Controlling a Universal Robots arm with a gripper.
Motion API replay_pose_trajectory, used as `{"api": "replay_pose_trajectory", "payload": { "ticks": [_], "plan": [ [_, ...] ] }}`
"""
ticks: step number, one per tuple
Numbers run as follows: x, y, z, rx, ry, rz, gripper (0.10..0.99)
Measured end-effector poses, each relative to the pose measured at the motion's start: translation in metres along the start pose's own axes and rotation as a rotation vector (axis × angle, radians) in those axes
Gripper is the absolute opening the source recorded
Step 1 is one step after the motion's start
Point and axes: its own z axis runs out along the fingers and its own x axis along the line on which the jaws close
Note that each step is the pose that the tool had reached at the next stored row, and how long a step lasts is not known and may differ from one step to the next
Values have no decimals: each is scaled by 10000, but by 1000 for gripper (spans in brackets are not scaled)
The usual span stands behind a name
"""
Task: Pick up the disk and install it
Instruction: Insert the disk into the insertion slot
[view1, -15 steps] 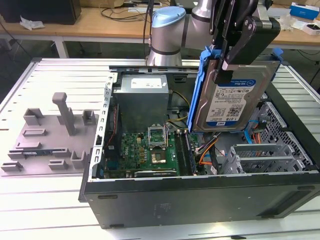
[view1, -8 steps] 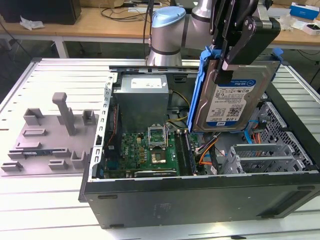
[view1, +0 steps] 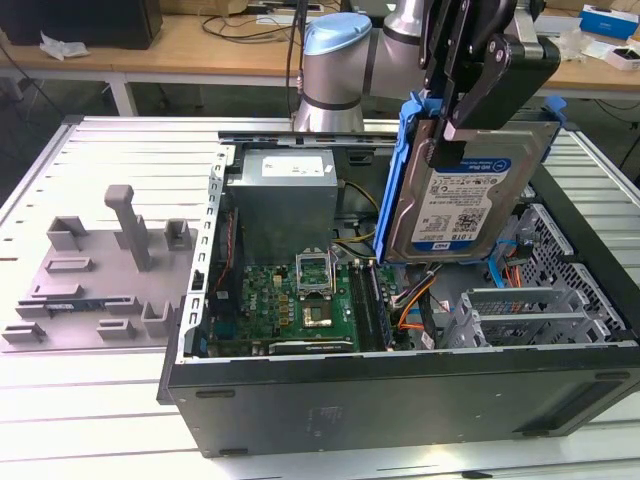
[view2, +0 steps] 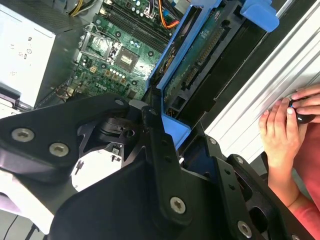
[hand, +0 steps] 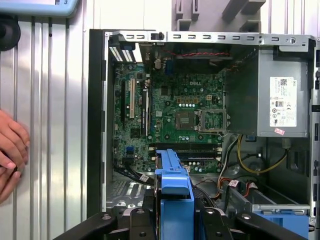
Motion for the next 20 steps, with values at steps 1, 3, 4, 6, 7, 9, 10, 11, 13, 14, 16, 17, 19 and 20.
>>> {"api": "replay_pose_trajectory", "payload": {
  "ticks": [1, 3, 4, 6, 7, 9, 10, 11, 13, 14, 16, 17, 19, 20],
  "plan": [
    [8, 1, 1, 1, -44, -1, 365],
    [20, 2, 2, 1, -112, -2, 365],
    [27, 3, 3, 2, -148, -2, 365],
    [27, 3, 4, 2, -150, -3, 365],
    [27, 3, 3, 2, -150, -3, 365],
    [27, 2, 4, 2, -151, -3, 365],
    [27, 3, 4, 2, -152, -3, 365],
    [30, 3, 4, 2, -152, -3, 365],
    [52, -1, 5, 1, -152, -5, 365],
    [75, -9, 5, 1, -151, -3, 365],
    [131, -56, 5, 2, -151, -3, 365],
    [146, -77, 6, 2, -152, -3, 365],
    [184, -134, 6, 2, -151, -3, 365],
    [199, -156, 6, 2, -152, -3, 365]
  ]
}}
